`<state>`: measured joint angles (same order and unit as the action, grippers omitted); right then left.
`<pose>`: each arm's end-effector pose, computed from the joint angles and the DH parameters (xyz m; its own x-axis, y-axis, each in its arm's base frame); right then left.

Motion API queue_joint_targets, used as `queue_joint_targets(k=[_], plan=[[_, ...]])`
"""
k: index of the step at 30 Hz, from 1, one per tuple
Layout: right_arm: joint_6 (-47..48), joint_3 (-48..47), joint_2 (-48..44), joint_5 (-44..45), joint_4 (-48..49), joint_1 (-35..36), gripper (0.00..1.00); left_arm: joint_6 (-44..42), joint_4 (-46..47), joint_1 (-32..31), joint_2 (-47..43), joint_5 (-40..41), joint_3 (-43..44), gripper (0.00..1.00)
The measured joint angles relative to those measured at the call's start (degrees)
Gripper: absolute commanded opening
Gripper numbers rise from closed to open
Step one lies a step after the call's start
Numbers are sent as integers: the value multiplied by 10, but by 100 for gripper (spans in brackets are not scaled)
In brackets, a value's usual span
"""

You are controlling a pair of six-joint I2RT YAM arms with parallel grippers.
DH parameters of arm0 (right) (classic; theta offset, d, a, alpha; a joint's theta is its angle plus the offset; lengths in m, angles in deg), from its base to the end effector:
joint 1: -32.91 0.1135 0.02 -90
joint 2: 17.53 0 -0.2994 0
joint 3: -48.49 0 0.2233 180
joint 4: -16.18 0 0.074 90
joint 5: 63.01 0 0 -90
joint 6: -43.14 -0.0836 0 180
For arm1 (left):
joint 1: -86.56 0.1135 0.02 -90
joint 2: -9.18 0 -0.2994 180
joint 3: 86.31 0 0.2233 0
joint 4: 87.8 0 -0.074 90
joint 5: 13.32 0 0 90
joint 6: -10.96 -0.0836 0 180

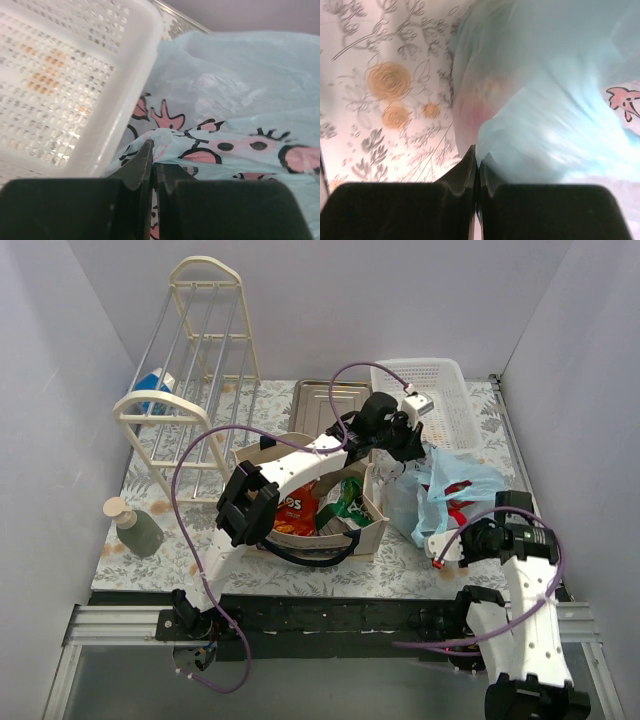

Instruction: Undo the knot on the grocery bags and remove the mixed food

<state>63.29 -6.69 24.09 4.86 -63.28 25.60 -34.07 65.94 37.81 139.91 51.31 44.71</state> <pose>0.0785 0.0217 0.2265 0.3445 -0.9210 -0.1822 -0.8380 -0.2142 -0.5018 0.3509 -0.4545 0.2760 -0.8639 0.0166 -0.5034 0.4562 0.4493 -0.7681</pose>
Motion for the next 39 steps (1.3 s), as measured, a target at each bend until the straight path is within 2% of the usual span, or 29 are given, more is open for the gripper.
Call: queue_joint_targets(k=[3,6,7,9,10,11,14,16,17,21,25,27,32,36,39], plan=[[6,11,-83,29,-44,0,8,-7,5,7,0,27,19,0],[2,37,-125,52,-72,1,21,-10,16,22,0,37,36,0],[0,45,-127,58,-78,2,31,-10,19,28,0,36,40,7],[-6,54,-126,62,-87,2,37,-8,21,37,0,23,41,21],[-8,54,-124,61,-90,2,44,-5,19,41,0,14,41,45],[-10,51,-122,58,-92,2,48,0,16,45,0,4,41,54],[-20,21,-110,42,-97,2,58,14,11,51,0,-26,41,73],[-27,-18,-99,24,-92,2,62,21,7,51,0,-41,41,78],[-32,-40,-93,15,-90,2,63,25,5,51,0,-49,41,81],[-77,-127,-56,-28,-75,2,60,35,-2,53,-10,-77,38,83],[-151,-170,-1,-63,-34,2,51,39,-9,58,-58,-93,-4,84],[-185,-173,33,-71,-14,2,43,40,-17,62,-95,-101,-32,84],[-240,-173,111,-83,15,2,33,43,-25,71,-183,-111,-68,84],[-265,-151,111,-82,44,4,26,43,-22,74,-226,-111,-82,84],[-288,-105,110,-52,87,12,24,44,-22,75,-236,-111,-87,84]])
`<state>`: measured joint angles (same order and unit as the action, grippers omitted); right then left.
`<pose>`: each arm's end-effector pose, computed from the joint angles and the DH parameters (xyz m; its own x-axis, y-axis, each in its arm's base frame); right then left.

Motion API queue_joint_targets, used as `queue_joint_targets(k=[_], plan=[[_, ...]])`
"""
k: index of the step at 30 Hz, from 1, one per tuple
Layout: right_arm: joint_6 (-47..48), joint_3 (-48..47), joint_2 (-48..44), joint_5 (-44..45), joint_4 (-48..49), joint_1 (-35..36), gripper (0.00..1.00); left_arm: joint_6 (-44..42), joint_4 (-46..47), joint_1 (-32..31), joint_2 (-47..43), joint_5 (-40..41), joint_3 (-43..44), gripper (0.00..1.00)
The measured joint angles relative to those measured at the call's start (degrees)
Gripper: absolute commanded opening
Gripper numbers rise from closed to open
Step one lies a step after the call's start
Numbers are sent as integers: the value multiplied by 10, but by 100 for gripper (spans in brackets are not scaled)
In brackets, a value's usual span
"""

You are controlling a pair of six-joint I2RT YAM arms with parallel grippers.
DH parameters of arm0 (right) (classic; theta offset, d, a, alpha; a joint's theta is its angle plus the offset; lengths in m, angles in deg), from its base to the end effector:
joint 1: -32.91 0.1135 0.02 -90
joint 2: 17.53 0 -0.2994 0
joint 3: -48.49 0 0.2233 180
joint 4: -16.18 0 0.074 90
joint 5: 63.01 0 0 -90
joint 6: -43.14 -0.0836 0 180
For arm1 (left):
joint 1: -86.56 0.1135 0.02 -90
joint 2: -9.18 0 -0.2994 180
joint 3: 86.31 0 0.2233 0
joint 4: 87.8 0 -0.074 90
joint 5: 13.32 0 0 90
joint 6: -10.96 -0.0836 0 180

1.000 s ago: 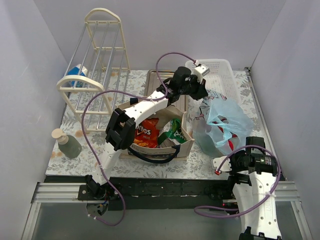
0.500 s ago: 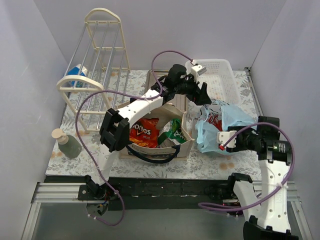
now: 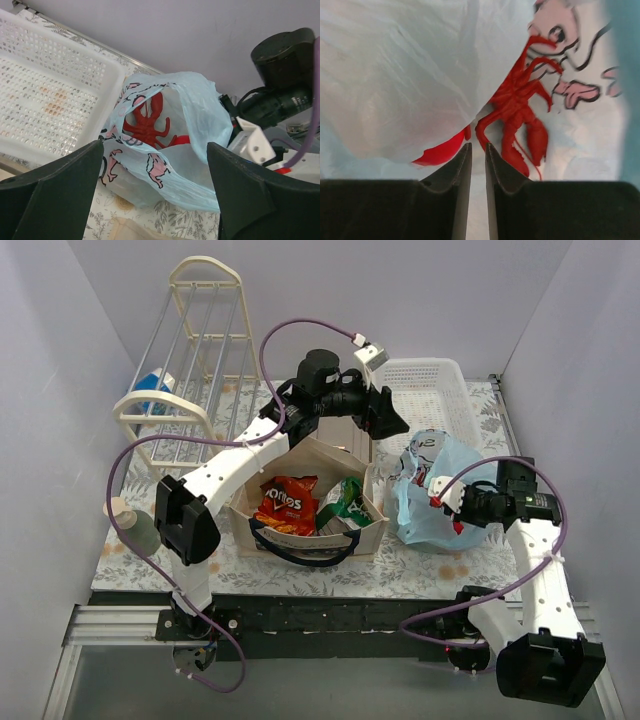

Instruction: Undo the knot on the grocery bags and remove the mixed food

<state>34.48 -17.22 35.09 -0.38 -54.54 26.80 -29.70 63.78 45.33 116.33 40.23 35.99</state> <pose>0.1384 0.0238 0.2768 0.0221 -0.8853 -0.4645 -0.8529 0.2258 -0.4708 0.3142 -0.3414 0.4255 -0.8446 -0.0712 -0.5307 0.4978 0.2606 -0.8272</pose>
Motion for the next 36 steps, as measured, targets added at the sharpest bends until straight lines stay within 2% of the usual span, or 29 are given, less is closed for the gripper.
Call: queue_joint_targets(k=[5,9,15,16,17,18,21,29,36], plan=[[-15,69,33,83,47,10,27,5,-6,2,1,0,-11,84],[-43,58,76,105,50,10,44,8,-5,3,2,-1,-13,84],[-110,4,141,94,30,10,56,14,-5,3,2,-1,-25,84],[-117,-2,151,88,21,10,63,15,-5,3,2,-1,-27,84],[-125,-7,158,80,13,10,65,15,-5,3,2,-1,-29,84],[-132,-9,163,71,5,10,84,16,-5,3,2,-2,-30,84],[-152,-11,165,51,-15,10,90,17,-4,3,2,-2,-34,84],[-169,-11,182,12,-59,12,91,21,-5,3,2,-3,-48,84],[-135,-11,210,-43,-125,20,89,21,-5,3,2,-3,-51,84]])
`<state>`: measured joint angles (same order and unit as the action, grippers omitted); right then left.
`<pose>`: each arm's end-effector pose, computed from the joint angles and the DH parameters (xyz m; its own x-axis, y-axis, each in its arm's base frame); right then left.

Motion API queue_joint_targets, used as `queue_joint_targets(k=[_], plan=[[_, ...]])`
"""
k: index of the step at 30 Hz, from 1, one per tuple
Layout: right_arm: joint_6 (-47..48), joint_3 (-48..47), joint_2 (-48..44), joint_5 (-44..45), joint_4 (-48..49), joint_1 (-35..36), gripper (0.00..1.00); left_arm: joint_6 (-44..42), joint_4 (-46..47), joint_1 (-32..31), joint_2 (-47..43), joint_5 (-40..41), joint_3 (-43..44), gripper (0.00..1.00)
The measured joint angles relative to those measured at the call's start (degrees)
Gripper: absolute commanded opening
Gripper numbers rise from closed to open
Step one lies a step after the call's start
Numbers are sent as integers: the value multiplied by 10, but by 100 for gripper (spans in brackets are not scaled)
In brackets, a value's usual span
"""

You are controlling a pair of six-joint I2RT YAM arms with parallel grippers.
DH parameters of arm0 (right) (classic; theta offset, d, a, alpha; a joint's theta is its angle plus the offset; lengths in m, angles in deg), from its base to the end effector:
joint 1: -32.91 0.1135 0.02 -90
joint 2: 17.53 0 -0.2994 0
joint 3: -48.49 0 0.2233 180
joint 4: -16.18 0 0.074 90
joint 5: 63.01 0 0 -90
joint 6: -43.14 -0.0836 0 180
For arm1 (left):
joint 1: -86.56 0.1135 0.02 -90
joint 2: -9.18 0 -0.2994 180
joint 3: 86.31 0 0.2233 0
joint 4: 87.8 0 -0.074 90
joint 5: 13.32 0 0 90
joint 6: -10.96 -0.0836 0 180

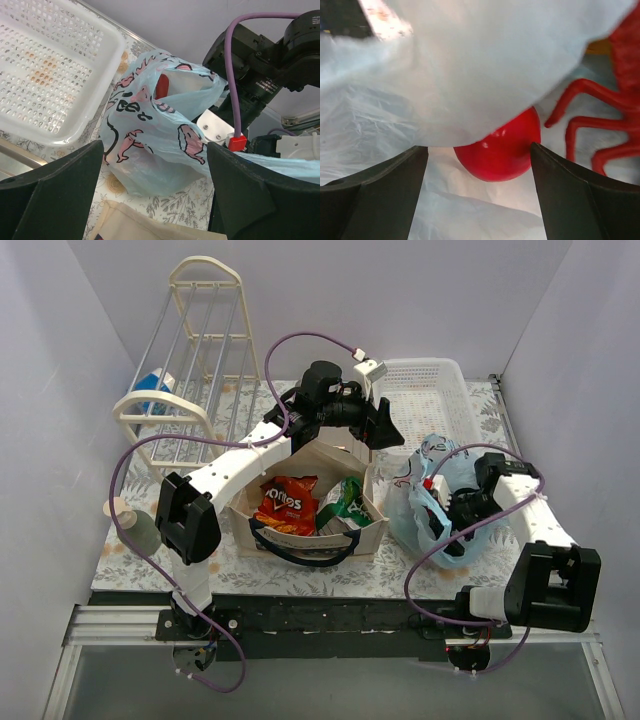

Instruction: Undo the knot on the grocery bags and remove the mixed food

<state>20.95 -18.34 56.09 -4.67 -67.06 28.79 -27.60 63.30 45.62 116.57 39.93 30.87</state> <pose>0.1600 0.0325 0.2292 -0.4336 -0.7589 -0.4858 -0.9003 0.3872 0.1987 0.3168 -0.3410 0.3910 -0.8987 -0.0499 -0.4358 0.4001 0.3141 -0.8610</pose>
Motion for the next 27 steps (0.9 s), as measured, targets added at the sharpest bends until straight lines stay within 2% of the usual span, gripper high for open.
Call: queue_joint_targets(k=[4,11,12,14,17,18,20,21,24,27], plan=[[-6,3,10,-9,-7,15,89,0,0,0,0,0,0,84],[-57,43,-28,52,86,40,91,0,0,0,0,0,0,84],[-62,49,-28,63,94,45,94,0,0,0,0,0,0,84],[-68,62,-23,79,110,52,93,0,0,0,0,0,0,84],[-77,85,-18,103,130,61,78,0,0,0,0,1,0,84],[-81,88,-18,107,132,61,69,0,0,0,0,0,0,84],[-90,87,-19,110,135,61,58,0,0,0,0,1,0,84],[-91,86,-19,111,137,61,49,-1,0,0,0,1,0,84],[-97,66,-19,120,125,61,41,-2,0,0,0,1,0,84],[-96,6,-27,116,96,61,41,-5,0,0,0,2,0,84]])
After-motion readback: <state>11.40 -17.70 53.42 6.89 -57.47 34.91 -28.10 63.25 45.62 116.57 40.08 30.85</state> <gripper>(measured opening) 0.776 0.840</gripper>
